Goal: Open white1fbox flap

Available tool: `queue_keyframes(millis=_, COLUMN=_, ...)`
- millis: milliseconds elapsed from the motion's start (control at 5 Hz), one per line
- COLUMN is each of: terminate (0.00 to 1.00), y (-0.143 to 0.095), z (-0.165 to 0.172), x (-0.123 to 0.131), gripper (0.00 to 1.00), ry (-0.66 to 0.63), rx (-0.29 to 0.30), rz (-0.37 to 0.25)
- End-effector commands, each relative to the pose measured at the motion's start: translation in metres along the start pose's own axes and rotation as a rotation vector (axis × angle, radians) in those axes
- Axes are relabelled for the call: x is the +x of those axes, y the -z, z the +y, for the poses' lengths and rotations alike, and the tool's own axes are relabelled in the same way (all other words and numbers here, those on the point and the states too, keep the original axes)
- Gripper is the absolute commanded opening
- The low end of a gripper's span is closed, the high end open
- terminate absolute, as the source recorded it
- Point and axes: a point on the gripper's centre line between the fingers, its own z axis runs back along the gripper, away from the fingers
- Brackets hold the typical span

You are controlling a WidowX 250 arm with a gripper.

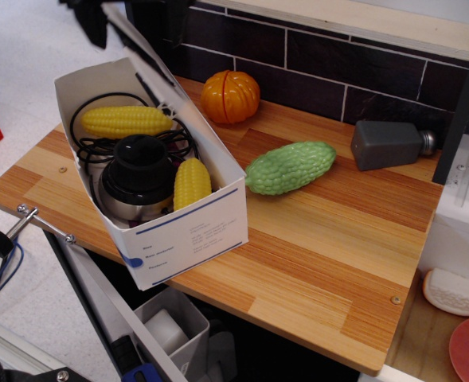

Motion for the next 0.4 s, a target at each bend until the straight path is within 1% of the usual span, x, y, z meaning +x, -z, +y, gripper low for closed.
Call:
queue_keyframes(millis=0, terminate=0.0, y=-0.0097, z=-0.0234, x=0.0271, gripper=1.0, ry=0.066, rx=0.07, rz=-0.007)
queue_keyframes(millis=200, terminate=1.0, y=-0.0113, z=-0.0312, x=0.0313, gripper=1.0, ry=0.09, rx=0.118, rz=0.063)
